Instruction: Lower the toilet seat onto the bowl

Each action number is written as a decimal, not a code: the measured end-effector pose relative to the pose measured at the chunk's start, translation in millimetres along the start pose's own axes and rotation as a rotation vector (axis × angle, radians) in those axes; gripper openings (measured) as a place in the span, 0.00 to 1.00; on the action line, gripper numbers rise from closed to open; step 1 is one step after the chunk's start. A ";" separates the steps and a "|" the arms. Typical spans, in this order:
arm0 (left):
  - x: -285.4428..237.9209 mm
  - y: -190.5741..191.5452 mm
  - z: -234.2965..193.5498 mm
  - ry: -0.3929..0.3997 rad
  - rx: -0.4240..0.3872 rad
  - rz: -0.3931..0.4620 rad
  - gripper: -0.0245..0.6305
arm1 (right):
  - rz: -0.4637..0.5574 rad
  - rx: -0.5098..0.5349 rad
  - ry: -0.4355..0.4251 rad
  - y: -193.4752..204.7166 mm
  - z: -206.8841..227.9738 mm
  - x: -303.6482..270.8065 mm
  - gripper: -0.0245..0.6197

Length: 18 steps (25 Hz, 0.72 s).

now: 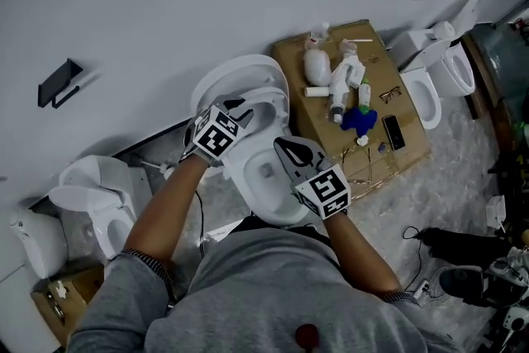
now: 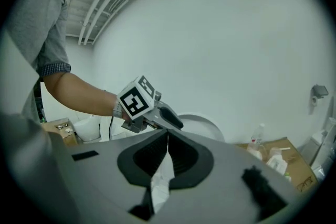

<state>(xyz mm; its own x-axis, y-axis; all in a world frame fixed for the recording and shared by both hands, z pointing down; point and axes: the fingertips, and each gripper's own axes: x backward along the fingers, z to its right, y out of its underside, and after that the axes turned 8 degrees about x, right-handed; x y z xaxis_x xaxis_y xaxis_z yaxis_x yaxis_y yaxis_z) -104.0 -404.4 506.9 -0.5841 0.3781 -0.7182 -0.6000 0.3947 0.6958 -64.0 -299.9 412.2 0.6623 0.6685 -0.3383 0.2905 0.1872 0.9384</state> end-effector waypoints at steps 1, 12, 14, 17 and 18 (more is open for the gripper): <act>-6.7 2.1 -4.2 -0.002 -0.007 -0.018 0.25 | -0.004 -0.004 0.005 1.8 1.3 0.6 0.06; -68.6 22.6 -32.0 0.019 0.019 -0.149 0.30 | -0.029 -0.131 0.038 25.5 9.0 13.2 0.06; -75.6 26.7 -38.1 0.005 0.015 -0.162 0.31 | -0.039 -0.128 0.045 28.2 9.9 16.0 0.06; -83.1 29.3 -44.6 0.009 0.010 -0.187 0.31 | -0.044 -0.132 0.056 31.0 13.2 19.2 0.06; -85.6 31.0 -44.7 0.017 0.010 -0.201 0.31 | -0.047 -0.135 0.060 32.1 14.1 20.2 0.06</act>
<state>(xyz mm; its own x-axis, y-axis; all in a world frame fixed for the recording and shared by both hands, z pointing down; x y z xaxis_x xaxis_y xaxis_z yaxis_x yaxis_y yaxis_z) -97.0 -462.0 590.1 -0.4626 0.2764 -0.8424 -0.7002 0.4689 0.5383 -31.6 -290.5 434.5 0.6064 0.6981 -0.3807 0.2216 0.3114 0.9241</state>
